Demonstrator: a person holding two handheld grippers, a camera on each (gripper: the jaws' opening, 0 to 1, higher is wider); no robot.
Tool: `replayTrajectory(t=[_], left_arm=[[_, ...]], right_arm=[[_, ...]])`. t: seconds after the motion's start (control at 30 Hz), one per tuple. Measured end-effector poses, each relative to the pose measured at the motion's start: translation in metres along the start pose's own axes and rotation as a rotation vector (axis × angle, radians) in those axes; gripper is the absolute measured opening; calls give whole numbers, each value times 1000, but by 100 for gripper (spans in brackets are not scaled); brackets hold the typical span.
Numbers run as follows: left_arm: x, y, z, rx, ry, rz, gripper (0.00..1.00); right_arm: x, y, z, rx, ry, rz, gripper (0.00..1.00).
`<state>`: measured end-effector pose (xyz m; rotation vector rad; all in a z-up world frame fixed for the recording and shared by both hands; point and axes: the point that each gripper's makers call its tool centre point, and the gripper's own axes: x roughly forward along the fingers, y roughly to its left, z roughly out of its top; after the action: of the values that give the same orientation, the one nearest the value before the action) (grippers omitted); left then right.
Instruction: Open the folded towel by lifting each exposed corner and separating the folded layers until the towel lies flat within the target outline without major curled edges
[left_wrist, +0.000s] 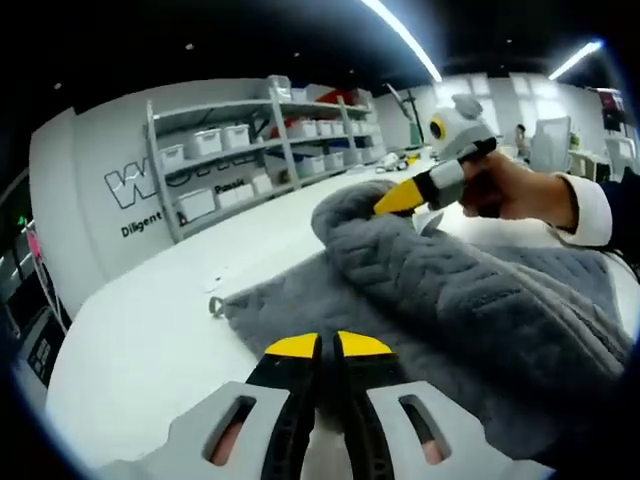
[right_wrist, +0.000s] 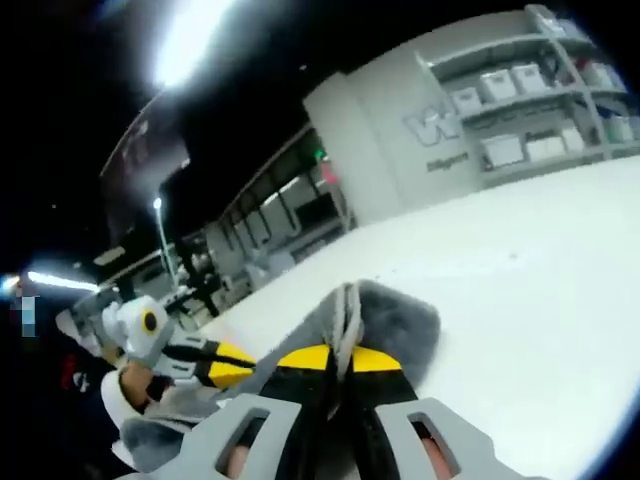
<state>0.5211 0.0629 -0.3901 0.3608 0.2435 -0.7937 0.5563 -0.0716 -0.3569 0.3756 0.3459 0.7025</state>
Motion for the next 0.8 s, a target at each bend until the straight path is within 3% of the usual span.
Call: replayTrajectory(t=[0.03,0.13,0.17,0.27,0.63,0.8], left_arm=[[0,-1,-2,-4,7,-6,3],[0,-1,-19,6,106,6,3],[1,-4,-16,6,83,-3,2],[-1,-5,-17,-9,97,-7,1],[0,-7,-19,41,121,27,1],[-1,-5,-20,-1,133,37,1]], right_arm=[[0,-1,1,1,1,0,0],[-1,-5,3,-11,24,-14,0],[-2,-5,3,-23,31,-15,0],[-2,-9,2,-67,54,-34,0],[-5,-27,5,-77,65,-104,0],[-9,-29,6,-111,56,-135,0]])
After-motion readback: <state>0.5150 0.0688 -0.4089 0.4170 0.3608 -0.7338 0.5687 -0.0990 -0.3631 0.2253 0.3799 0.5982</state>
